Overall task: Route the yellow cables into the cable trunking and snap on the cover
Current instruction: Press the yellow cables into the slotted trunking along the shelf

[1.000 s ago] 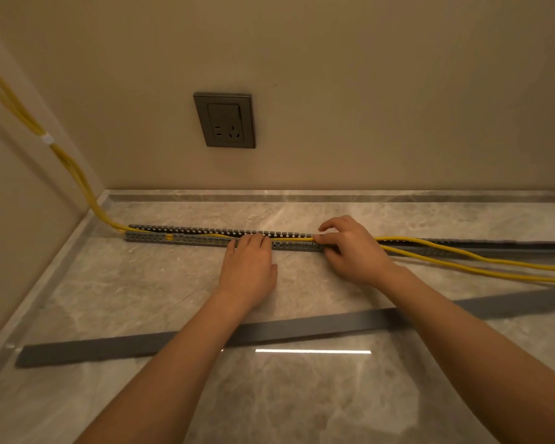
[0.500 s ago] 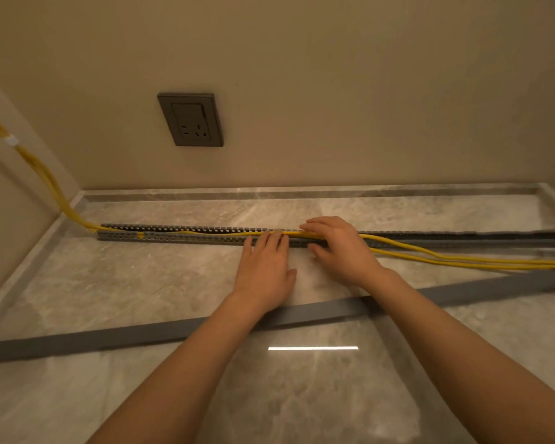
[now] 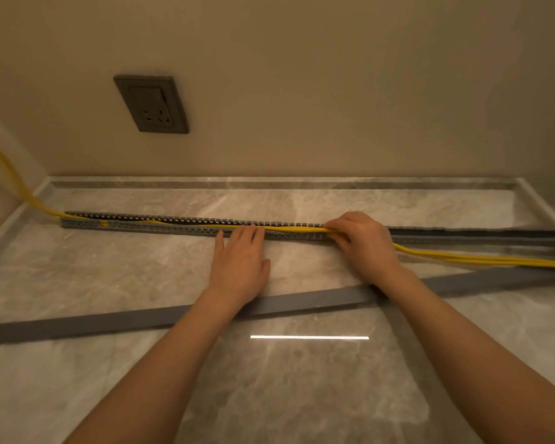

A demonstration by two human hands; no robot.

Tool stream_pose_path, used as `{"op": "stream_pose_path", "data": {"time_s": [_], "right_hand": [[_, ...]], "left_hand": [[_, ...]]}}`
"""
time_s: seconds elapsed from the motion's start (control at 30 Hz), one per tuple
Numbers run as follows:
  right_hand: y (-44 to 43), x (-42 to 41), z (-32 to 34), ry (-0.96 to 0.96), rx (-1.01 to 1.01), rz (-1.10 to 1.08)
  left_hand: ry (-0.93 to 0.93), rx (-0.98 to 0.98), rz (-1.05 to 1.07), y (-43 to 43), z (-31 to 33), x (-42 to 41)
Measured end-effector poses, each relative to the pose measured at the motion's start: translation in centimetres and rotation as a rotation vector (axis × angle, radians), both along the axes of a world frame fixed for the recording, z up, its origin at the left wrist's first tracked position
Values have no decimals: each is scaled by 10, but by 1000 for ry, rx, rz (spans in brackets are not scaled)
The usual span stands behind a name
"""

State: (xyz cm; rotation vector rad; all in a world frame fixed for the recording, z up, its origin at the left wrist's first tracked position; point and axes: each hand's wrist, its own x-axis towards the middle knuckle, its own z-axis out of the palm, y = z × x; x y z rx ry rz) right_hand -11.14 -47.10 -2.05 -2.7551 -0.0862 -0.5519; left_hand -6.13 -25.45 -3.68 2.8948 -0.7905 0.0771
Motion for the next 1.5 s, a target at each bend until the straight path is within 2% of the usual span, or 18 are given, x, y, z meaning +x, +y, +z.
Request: {"op": "stream_pose_path", "data": {"time_s": [0.1, 0.2, 0.4, 0.67, 0.8, 0.97, 1.13, 1.2, 1.3, 1.5], "right_hand": [[-3, 5, 10, -90, -115, 47], [-7, 13, 14, -19, -185, 53], [-11, 5, -2, 60, -166, 16], [-2, -7, -29, 312, -260, -140], [-1, -7, -29, 375, -253, -146], [-1, -7, -27, 396, -86, -120], [-14, -9, -17, 297, 246, -17], [-23, -13, -14, 241, 280, 29], [-44, -24, -10, 183, 227, 70], [-95, -46, -7, 3, -32, 98]], "left_hand": [[-6, 1, -2, 0, 2, 1], [-9, 14, -13, 0, 4, 4], [-31, 7, -24, 1, 3, 6], [-31, 2, -37, -5, 3, 11], [-53, -38, -99, -22, 6, 8], [2, -114, -272, -64, 7, -18], [11, -77, -248, -87, 0, -37], [-24, -40, -216, -90, 1, -35], [-68, -6, -160, -98, 3, -34], [-85, 42, -34, -119, 5, -41]]}}
